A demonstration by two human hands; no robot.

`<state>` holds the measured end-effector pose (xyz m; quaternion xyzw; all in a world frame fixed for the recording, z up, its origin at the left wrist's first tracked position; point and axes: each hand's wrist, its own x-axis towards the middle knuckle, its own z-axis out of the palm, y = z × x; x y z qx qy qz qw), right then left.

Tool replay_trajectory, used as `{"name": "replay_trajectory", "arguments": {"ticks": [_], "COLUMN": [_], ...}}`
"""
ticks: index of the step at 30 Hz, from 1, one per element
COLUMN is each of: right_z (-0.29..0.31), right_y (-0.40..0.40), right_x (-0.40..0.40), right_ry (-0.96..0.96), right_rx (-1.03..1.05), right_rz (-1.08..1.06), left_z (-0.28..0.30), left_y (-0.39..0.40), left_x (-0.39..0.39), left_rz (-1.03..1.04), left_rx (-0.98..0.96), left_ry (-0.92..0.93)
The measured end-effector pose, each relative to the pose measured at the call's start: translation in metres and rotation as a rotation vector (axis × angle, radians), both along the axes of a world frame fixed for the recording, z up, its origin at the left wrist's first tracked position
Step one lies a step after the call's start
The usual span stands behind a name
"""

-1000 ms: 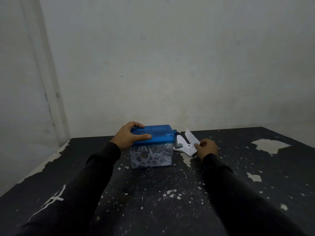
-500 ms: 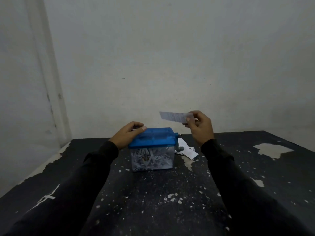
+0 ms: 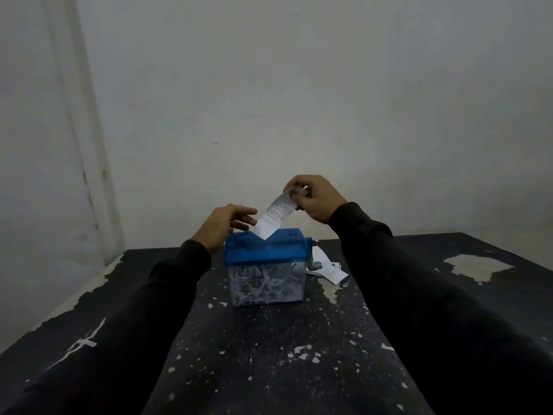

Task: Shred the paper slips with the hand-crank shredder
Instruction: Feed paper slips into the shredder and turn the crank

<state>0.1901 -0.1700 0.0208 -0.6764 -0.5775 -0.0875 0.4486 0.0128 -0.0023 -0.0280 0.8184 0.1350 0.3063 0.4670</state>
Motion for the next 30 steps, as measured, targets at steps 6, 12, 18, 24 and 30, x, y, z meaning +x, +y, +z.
{"name": "replay_trajectory", "arguments": {"ticks": [6, 12, 18, 24, 30], "right_z": [0.005, 0.001, -0.050, -0.128, -0.136], "right_y": [0.012, 0.017, -0.006, -0.035, -0.039], "right_x": [-0.010, -0.015, 0.003, -0.002, -0.012], "right_ry": [-0.126, -0.036, 0.124, 0.351, 0.456], "right_rx": [-0.003, 0.099, 0.119, 0.068, 0.065], "right_rz": [-0.002, -0.087, -0.224, -0.209, -0.062], "left_z": [-0.007, -0.018, -0.033, -0.042, -0.049], "left_y": [0.009, 0.010, 0.009, 0.001, 0.002], "left_x": [0.007, 0.010, 0.008, 0.005, 0.007], "left_rz": [0.026, 0.147, 0.180, 0.192, 0.239], "left_rx": [0.202, 0.132, -0.025, -0.043, 0.011], "left_ry": [0.041, -0.097, -0.205, -0.224, -0.241]}}
